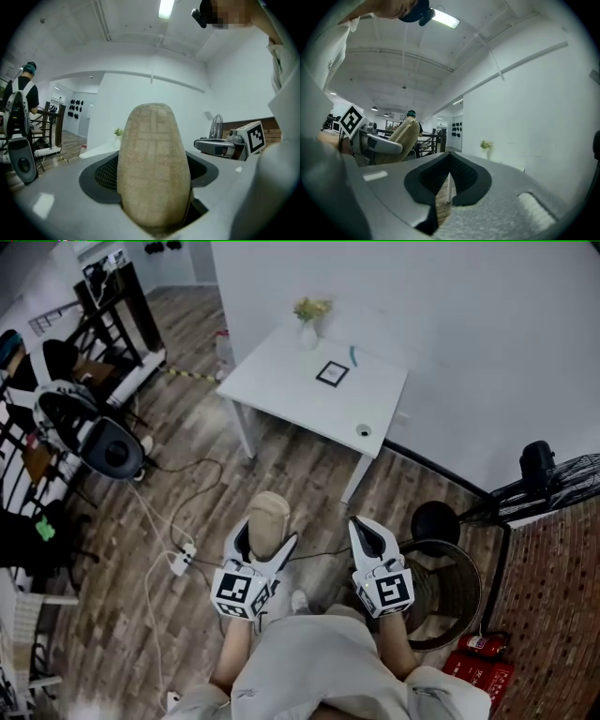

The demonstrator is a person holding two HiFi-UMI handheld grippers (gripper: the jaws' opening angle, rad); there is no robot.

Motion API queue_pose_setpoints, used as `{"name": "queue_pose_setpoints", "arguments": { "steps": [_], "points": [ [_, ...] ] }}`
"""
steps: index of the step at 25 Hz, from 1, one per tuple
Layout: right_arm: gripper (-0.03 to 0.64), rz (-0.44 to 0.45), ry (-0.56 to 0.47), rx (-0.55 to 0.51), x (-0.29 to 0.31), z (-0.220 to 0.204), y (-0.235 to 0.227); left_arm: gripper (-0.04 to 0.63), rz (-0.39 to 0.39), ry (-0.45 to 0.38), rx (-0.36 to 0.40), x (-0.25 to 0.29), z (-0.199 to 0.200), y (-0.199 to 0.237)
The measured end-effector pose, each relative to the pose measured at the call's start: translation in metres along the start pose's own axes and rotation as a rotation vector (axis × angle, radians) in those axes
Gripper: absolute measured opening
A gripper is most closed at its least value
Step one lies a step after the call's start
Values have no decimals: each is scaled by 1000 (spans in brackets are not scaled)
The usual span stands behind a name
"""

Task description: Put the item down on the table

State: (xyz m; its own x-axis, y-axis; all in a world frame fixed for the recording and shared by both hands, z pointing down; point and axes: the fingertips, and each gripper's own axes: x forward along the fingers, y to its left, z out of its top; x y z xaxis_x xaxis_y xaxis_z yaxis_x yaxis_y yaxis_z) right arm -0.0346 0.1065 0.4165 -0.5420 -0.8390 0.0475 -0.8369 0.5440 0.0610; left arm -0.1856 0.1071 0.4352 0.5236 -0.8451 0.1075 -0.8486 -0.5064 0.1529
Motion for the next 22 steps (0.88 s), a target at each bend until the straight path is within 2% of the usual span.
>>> {"name": "queue_pose_setpoints", "arguments": {
  "steps": [9, 22],
  "points": [
    [3, -23, 41, -8, 35, -7, -6, 416, -14, -2, -33, 27, 2, 37],
    [3, -16, 14, 6, 121, -1, -51, 416, 15, -19, 2, 92, 28, 89]
  ]
}}
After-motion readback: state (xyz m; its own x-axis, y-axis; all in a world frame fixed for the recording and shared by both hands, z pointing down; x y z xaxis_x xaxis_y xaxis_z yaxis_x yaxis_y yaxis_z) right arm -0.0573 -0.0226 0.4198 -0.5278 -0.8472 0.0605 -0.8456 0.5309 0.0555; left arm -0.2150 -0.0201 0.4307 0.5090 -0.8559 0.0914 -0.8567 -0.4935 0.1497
